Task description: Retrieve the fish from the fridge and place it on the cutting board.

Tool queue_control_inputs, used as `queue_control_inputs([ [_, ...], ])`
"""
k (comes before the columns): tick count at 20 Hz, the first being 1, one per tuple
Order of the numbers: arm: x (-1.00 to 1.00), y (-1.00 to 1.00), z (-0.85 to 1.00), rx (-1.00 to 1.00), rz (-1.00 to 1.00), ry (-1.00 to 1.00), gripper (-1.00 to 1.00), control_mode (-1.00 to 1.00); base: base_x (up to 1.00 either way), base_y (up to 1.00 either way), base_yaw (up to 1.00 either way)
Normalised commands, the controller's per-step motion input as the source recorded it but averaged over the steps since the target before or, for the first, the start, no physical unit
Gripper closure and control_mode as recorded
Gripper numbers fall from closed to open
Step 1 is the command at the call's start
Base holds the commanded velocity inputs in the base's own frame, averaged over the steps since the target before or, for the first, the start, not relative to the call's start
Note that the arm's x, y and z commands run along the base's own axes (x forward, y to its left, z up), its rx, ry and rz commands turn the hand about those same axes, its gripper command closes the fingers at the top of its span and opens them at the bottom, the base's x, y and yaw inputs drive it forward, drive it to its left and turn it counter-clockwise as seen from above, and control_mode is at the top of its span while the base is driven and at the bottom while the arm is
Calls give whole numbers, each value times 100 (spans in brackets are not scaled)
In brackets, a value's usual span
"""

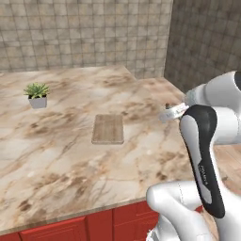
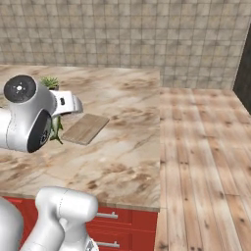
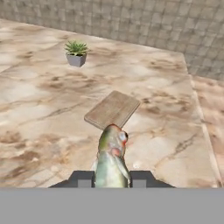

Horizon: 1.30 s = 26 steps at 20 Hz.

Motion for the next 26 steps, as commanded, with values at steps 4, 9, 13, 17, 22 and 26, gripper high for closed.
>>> queue_control_inputs([
  [4, 100, 85, -84, -30, 0, 35, 100, -100, 0, 0, 0],
  [9, 56, 20, -52, -19, 0, 13, 100, -100, 0, 0, 0],
  [13, 14, -6, -84, 1, 1, 1, 100, -100, 0, 0, 0],
  [17, 28, -9, -62, 21, 0, 0, 100, -100, 0, 0, 0],
  [22, 70, 4, -15, 6, 0, 0, 100, -100, 0, 0, 0],
  [26, 97, 26, -5, 0, 0, 0, 100, -100, 0, 0, 0],
])
